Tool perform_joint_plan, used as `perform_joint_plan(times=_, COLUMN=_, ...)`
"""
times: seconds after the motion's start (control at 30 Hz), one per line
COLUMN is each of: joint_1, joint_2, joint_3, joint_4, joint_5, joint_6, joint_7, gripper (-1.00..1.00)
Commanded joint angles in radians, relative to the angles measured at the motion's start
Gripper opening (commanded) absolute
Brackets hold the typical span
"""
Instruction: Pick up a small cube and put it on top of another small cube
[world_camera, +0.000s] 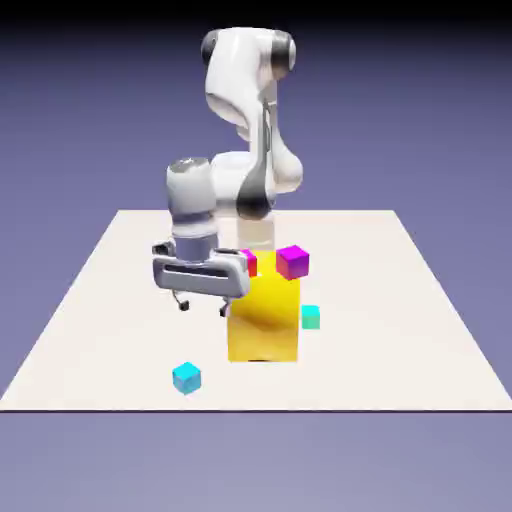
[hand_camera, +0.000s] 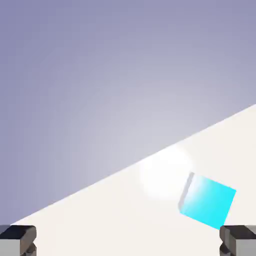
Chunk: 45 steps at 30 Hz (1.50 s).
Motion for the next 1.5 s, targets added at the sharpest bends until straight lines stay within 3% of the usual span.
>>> perform_joint_plan(times=0.0, joint_1=-0.004, joint_2=0.036, joint_3=-0.008, joint_4=0.026, joint_5=0.012, joint_6=-0.031, joint_7=0.009, gripper=0.00)
perform_joint_plan(times=0.3, joint_1=-0.051, joint_2=0.362, joint_3=-0.083, joint_4=0.264, joint_5=0.116, joint_6=-0.311, joint_7=0.091, gripper=0.00)
perform_joint_plan(times=0.5, joint_1=-0.059, joint_2=0.479, joint_3=-0.044, joint_4=0.233, joint_5=0.175, joint_6=-0.175, joint_7=0.053, gripper=0.00)
perform_joint_plan(times=0.53, joint_1=-0.059, joint_2=0.479, joint_3=-0.044, joint_4=0.233, joint_5=0.175, joint_6=-0.175, joint_7=0.053, gripper=-1.00)
perform_joint_plan(times=0.7, joint_1=-0.047, joint_2=0.342, joint_3=-0.070, joint_4=0.260, joint_5=0.110, joint_6=-0.335, joint_7=0.089, gripper=-1.00)
perform_joint_plan(times=1.4, joint_1=0.105, joint_2=-0.419, joint_3=0.319, joint_4=0.032, joint_5=-0.121, joint_6=-0.854, joint_7=-0.016, gripper=-1.00)
perform_joint_plan(times=1.47, joint_1=0.106, joint_2=-0.424, joint_3=0.322, joint_4=0.030, joint_5=-0.123, joint_6=-0.858, joint_7=-0.017, gripper=-1.00)
